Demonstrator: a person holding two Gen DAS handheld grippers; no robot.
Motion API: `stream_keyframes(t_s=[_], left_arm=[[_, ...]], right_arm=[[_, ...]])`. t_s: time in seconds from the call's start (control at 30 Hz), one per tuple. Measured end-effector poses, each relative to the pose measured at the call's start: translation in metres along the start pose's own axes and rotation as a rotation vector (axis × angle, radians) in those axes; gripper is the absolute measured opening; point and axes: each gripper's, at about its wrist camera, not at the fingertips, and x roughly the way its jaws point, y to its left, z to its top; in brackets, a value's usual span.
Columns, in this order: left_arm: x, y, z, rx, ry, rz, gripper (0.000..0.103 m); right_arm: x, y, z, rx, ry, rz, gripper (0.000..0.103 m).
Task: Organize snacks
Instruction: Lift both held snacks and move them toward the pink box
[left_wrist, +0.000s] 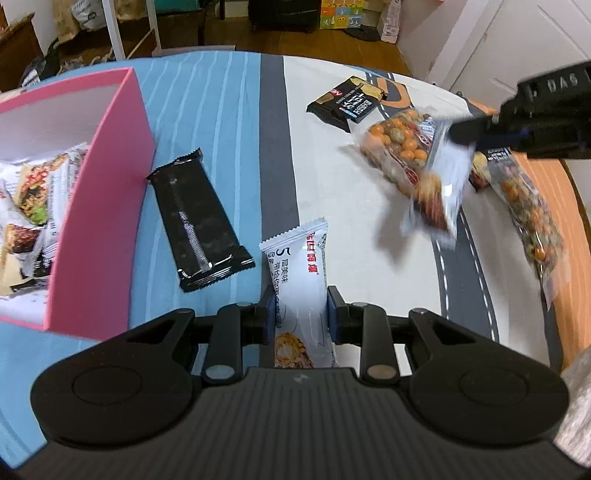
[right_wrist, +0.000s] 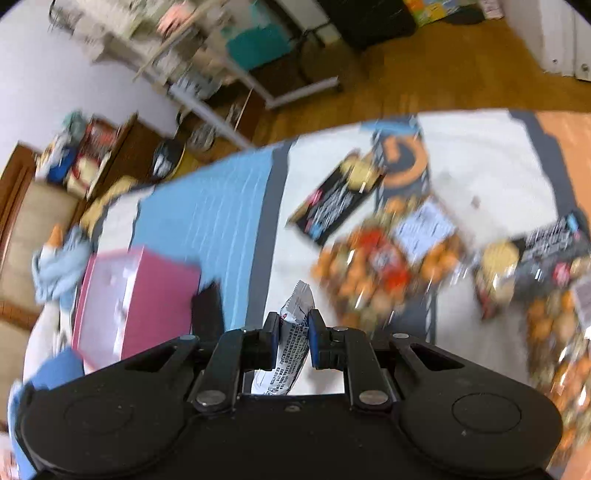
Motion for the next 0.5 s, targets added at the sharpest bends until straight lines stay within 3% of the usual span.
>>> stream_keyframes(t_s=[0.5], left_arm=[[-0.055,0.018,-0.047,0.013,0.059,-0.016,0.026]], right_arm=[[0.023,0.076,-0.054,-0.24,0.153,-0.077,0.02]])
